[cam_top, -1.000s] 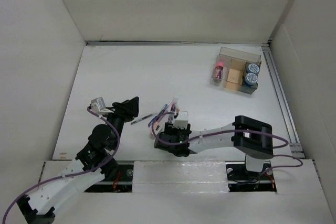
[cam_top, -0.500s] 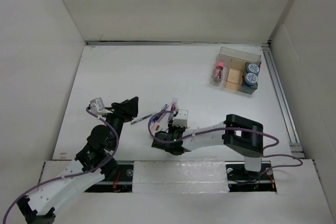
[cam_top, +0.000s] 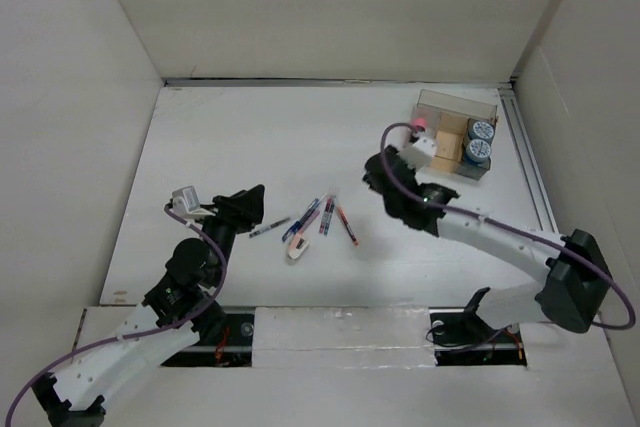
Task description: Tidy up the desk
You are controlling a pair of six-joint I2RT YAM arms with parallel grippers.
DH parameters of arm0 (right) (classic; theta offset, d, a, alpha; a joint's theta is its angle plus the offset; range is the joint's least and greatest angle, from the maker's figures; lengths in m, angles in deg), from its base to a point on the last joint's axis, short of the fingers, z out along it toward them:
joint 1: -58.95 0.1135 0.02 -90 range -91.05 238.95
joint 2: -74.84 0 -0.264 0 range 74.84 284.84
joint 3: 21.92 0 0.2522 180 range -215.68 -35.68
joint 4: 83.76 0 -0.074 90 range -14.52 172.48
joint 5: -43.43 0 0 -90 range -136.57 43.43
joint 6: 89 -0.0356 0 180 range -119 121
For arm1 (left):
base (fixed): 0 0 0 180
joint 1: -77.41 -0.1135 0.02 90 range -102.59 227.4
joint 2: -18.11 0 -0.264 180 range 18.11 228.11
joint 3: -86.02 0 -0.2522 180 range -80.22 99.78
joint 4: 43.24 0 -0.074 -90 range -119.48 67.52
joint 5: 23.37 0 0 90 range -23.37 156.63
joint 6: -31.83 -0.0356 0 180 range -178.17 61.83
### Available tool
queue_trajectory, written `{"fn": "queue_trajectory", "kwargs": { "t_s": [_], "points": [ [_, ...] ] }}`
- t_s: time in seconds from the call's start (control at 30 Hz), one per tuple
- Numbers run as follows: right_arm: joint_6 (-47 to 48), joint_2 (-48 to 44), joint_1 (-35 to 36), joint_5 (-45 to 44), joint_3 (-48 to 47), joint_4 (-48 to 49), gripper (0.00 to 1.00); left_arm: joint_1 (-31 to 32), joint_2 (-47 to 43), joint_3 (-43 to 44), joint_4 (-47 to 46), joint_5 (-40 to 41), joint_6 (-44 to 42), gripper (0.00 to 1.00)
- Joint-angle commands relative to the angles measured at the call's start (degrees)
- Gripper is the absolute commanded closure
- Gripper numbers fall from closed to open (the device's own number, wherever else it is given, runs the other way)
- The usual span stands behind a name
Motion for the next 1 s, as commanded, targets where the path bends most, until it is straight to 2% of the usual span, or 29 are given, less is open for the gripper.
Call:
{"fn": "queue_trajectory", "kwargs": {
  "t_s": [0.0,0.07,0.17,0.33,0.47,0.53,0.63,0.7,0.73,0.83,0.97],
  "points": [
    [9.6,-0.79,-14.48,8.35,1.6,11.28,0.69,-0.14,-0.21,1.6,-2.14,-0.47,-0.9,0.45],
    [10.83,0.78,-20.67,10.55,-0.15,11.73,0.68,-0.14,-0.38,1.6,-2.05,-0.47,-0.9,0.45],
    [10.84,7.27,-34.1,12.13,-5.59,11.3,0.68,-0.14,-0.47,1.43,-2.32,-1.17,-0.99,0.45],
    [11.71,16.84,-44.5,16.44,-13.05,10.87,0.68,-0.14,0.23,1.6,-2.58,-1.52,-1.16,0.45],
    [13.82,23.55,-45.75,12.69,-18.78,6.91,0.67,-0.14,0.49,1.78,-2.49,-1.44,-1.16,0.45],
    [15.14,24.61,-46.54,12.23,-18.88,8.04,0.66,-0.14,0.32,1.43,-2.76,-1.52,-1.16,0.45],
    [14.97,26.45,-48.04,13.37,-20.02,7.0,0.55,-0.14,0.67,1.25,-3.28,-1.79,-1.25,0.45],
    [13.57,26.02,-48.57,11.72,-20.11,5.77,0.35,-0.14,1.19,1.43,-3.11,-1.44,-1.42,0.42],
    [13.56,25.41,-48.57,11.7,-20.11,5.76,0.32,-0.14,1.2,1.43,-3.11,-1.44,-1.43,0.42],
    [13.12,22.34,-47.25,9.78,-18.01,7.59,0.29,-0.14,1.9,1.6,-3.37,-1.61,-1.43,0.39],
    [12.95,14.27,-44.01,11.78,-14.84,9.36,0.3,-0.14,1.9,1.95,-2.76,-1.44,-1.51,0.39]
  ]
}}
